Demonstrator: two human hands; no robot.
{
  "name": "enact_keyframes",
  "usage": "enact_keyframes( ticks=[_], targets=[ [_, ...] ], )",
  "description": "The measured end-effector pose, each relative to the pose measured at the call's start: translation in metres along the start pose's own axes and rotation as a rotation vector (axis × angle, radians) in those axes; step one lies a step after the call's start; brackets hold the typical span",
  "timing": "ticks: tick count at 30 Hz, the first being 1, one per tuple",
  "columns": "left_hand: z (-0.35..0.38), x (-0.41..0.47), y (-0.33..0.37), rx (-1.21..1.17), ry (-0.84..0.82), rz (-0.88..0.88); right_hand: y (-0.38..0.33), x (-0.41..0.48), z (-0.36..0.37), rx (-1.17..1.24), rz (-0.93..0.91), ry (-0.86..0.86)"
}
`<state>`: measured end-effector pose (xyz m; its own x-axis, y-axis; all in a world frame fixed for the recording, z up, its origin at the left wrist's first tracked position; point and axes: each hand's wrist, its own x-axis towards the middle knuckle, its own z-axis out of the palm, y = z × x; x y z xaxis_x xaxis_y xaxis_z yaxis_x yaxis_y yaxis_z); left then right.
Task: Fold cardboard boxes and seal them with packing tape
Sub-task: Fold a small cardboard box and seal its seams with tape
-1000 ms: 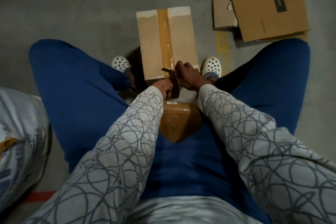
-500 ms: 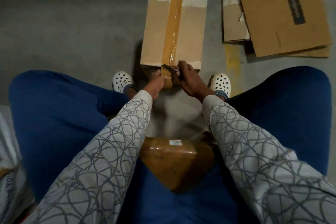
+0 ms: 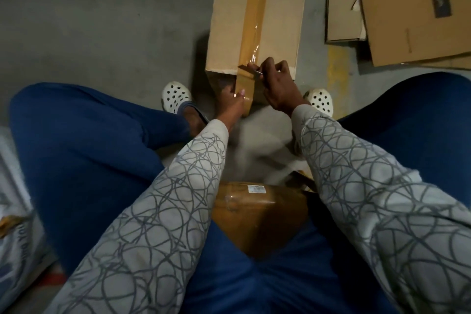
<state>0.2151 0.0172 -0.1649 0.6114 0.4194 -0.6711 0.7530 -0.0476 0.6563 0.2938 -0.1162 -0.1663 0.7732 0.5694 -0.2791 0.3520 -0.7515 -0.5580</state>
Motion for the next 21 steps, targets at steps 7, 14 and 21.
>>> enact_keyframes(
  ticks=[7,14,21],
  targets=[
    [0.000,-0.018,-0.037,0.021,0.056,-0.119,-0.001,-0.001,-0.004,-0.016,-0.058,-0.031],
    [-0.002,-0.019,-0.033,-0.020,0.073,-0.102,-0.012,-0.002,-0.014,0.096,-0.003,0.015],
    [-0.001,-0.024,-0.036,0.032,0.101,-0.071,-0.023,-0.020,-0.025,-0.024,-0.151,0.296]
  ],
)
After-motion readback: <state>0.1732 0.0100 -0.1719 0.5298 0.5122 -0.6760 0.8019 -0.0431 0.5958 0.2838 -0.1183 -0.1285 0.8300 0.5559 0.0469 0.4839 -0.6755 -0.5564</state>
